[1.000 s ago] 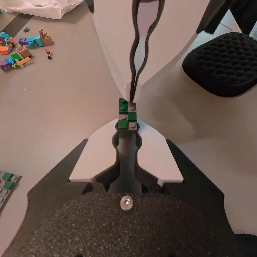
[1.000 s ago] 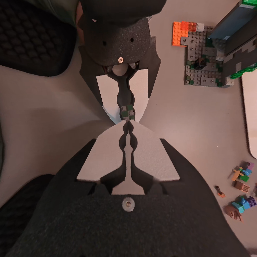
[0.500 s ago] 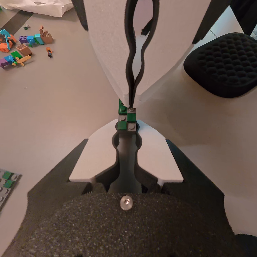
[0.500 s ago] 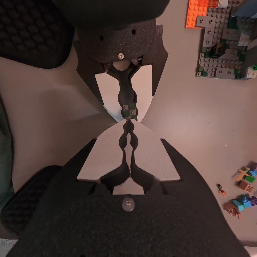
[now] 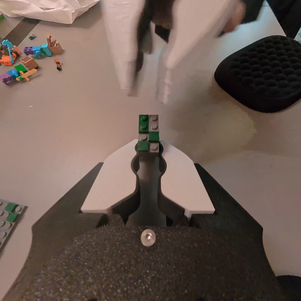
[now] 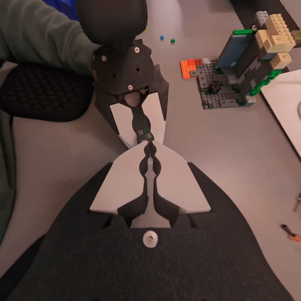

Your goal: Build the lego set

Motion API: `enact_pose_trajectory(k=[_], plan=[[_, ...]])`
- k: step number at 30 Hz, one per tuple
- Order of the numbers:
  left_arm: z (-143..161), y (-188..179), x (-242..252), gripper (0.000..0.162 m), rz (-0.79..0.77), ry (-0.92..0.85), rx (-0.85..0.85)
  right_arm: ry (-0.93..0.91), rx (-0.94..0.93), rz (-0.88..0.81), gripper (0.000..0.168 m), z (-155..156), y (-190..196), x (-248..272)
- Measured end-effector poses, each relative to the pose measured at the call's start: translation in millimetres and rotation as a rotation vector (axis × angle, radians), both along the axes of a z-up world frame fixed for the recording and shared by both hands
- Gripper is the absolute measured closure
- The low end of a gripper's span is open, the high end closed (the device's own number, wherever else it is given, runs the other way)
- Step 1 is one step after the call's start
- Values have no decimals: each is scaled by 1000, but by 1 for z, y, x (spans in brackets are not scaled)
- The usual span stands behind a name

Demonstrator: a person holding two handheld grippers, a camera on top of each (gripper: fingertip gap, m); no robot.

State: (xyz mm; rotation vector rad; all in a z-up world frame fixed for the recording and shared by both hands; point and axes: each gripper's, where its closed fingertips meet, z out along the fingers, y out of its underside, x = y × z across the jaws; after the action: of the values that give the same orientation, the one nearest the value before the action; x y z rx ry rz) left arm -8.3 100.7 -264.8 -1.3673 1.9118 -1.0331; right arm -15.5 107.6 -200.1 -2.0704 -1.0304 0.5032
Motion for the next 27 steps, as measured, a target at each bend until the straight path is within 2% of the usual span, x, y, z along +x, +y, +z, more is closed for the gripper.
enact_pose_trajectory(k=[1,2,6,12,13,15,17,21,27], plan=[[0,0,0,143,0,-1,0,28,4,-21,139,-4,0,0],[0,0,0,143,1,-2,2,46,3,-30,129,-9,0,0],[0,0,0,143,-2,-5,10,132,90,-19,120,-20,-1,-4],[-6,-4,0,143,-24,20,52,125,199,53,129,-29,-1,-12],[-6,-4,0,142,-24,18,58,113,200,66,132,-30,-1,-12],[-5,-3,1,142,-14,13,55,107,209,76,150,-31,0,-11],[-2,-1,1,141,-1,-2,43,122,209,72,151,-30,1,-9],[6,10,1,136,61,-46,37,177,239,-17,151,-24,9,-1],[24,39,-3,135,216,-132,22,191,282,-245,151,-14,36,20]])
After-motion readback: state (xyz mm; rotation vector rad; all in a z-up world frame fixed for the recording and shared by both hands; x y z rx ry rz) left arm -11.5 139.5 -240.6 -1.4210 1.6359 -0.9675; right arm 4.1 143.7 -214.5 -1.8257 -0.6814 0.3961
